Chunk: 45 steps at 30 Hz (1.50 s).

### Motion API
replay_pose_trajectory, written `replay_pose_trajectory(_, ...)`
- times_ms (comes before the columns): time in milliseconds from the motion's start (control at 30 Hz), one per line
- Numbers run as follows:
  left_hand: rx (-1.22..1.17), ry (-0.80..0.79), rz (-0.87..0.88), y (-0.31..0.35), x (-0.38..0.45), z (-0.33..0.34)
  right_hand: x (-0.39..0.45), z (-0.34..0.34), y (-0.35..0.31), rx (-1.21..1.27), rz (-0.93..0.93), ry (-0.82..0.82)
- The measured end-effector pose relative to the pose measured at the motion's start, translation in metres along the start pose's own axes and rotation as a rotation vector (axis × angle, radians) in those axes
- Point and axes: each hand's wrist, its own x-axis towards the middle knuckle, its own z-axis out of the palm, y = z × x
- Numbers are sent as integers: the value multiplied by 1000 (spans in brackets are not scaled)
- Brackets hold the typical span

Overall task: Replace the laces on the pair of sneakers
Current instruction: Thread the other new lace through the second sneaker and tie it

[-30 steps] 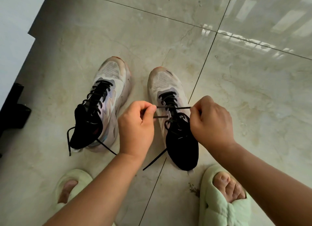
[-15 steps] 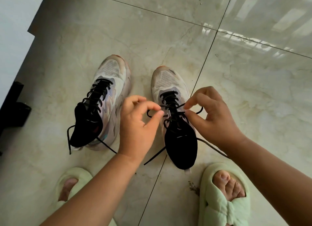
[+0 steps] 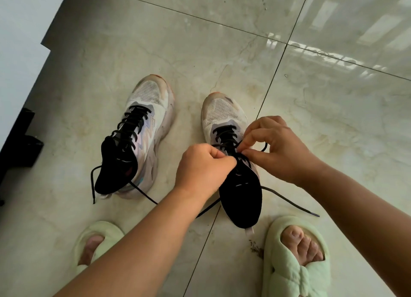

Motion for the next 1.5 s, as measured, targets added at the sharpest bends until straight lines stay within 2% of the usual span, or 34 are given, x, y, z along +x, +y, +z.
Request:
replay_pose_trajectory(133,102,21,102,5,0,4,-2,-2,-4,57,49,-43)
replay_pose_trajectory(233,-10,23,183,-5,-3,3,-2,0,-4,17,37,-40)
replay_pose_trajectory(367,-42,146,339,-15,-7,2,-3,7,-4,15,47,29)
replay_pose_trajectory(500,-57,235,437,-21,-9,0,-11,8,-1,207,168,107)
replay_pose_trajectory(600,6,355,486,-26,-10,4,-17,14,1,257,230,184)
replay_pose_trajectory(667,4,380,472,-26,-10,7,-19,19,-2,280,239,204)
replay_pose_trajectory(767,-47,264,429,-22,-7,5,-18,19,-3,235,210,146)
replay_pose_trajectory(867,-7,142,475,-14,1,-3,-15,13,0,236,198,127)
replay_pose_trajectory(1033,44,98,474,-9,7,-4,-16,10,6,261,207,124)
replay_pose_trajectory(1167,-8,128,465,-14,6,0,-16,4,2,219,184,58)
replay_pose_trajectory(1300,-5,132,484,-14,6,2,-8,6,-2,108,117,63)
replay_pose_trajectory(1400,24,186,481,-18,5,0,-9,10,-2,85,145,151)
replay_pose_trajectory(1500,-7,298,430,-25,4,-4,-20,14,2,172,228,298)
